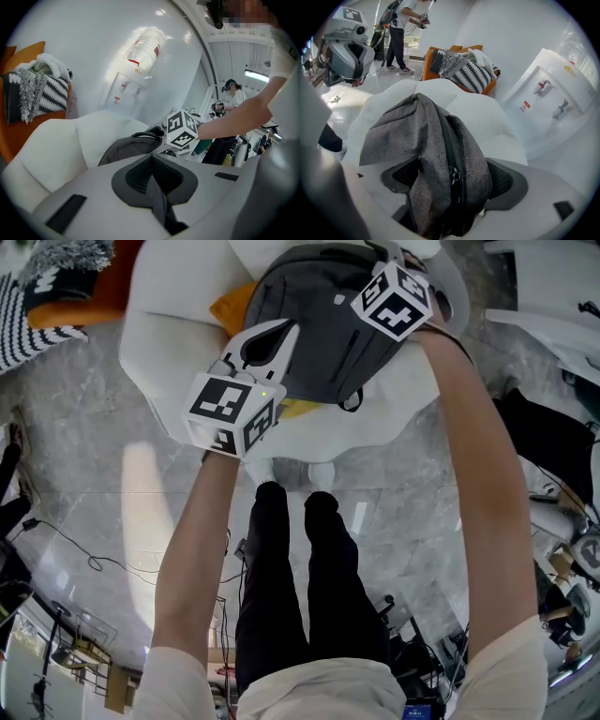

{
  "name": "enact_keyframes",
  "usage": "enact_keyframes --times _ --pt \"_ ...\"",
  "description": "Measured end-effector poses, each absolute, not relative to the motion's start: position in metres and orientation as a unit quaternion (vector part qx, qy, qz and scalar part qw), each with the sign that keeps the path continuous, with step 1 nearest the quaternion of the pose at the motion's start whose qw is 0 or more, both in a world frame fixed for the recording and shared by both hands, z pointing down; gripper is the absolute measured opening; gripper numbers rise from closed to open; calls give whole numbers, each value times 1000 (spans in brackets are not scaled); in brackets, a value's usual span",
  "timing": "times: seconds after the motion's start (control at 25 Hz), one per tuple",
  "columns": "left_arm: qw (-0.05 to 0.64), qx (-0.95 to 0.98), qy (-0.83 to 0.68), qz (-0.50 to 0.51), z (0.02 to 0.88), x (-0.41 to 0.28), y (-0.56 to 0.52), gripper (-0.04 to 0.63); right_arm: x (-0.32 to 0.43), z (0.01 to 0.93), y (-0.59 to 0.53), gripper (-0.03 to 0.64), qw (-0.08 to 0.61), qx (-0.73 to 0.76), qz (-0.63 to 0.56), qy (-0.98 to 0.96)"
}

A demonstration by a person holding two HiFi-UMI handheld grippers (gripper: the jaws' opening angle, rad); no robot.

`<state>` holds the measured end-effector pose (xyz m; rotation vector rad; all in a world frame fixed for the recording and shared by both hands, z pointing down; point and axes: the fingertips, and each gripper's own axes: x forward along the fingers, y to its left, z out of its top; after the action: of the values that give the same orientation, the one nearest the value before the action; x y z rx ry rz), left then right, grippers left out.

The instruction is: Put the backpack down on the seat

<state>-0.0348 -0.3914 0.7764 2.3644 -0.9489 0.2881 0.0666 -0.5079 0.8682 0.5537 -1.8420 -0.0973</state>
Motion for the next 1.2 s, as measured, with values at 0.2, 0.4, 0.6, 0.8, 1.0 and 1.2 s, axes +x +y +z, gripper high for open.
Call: enact_keyframes --times 0.2,0.4,0.6,0.8,1.0,1.2 --pt "284 885 -355 106 776 -38 -393 9 69 867 -512 419 574 252 -58 -777" --pt "282 887 -351 105 774 -37 -392 9 71 859 -515 420 577 264 -72 -769" --pt "276 891 -344 107 766 -32 -392 9 72 857 -505 420 575 264 -57 -772" --pt "273 891 -345 110 761 -35 -392 9 75 854 -494 419 564 280 -33 -776" --pt "272 890 -348 116 752 -36 -386 9 80 849 -474 414 551 294 9 -781" --pt "274 888 -349 123 737 -39 -375 9 82 840 -448 334 520 313 66 -792"
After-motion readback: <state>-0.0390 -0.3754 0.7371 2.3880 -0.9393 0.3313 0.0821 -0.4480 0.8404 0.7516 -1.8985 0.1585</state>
